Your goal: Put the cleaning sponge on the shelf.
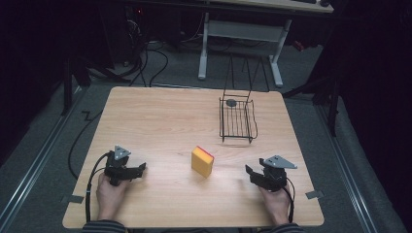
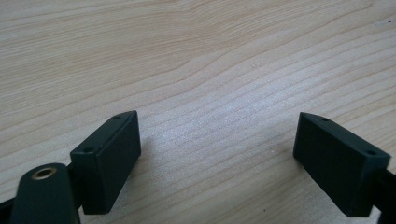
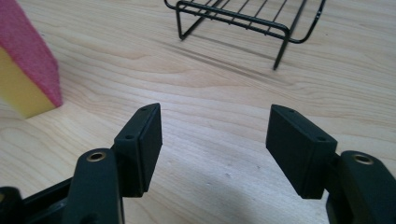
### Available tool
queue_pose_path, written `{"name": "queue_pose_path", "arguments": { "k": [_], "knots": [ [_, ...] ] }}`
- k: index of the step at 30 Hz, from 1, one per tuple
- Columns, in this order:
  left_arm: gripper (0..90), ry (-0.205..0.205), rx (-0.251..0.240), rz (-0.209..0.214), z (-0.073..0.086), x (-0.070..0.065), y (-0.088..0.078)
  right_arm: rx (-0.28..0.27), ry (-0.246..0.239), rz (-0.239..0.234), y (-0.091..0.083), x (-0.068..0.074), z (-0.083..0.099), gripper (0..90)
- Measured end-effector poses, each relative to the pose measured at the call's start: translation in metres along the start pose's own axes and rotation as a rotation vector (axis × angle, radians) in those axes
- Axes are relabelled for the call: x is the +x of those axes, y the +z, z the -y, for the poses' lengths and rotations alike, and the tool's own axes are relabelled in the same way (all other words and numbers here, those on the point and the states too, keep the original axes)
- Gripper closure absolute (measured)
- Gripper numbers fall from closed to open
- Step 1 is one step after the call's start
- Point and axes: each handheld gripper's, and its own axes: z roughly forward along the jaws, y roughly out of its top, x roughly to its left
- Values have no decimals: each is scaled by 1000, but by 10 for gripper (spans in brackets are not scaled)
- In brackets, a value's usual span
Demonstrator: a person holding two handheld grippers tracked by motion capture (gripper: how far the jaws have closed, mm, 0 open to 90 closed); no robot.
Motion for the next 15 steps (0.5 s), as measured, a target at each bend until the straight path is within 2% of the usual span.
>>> {"name": "queue_pose_path", "arguments": {
  "k": [15],
  "knots": [
    [155, 0, 0, 0, 0, 0, 0, -21, -55, -54, -5, 18, -5, 363]
  ]
}}
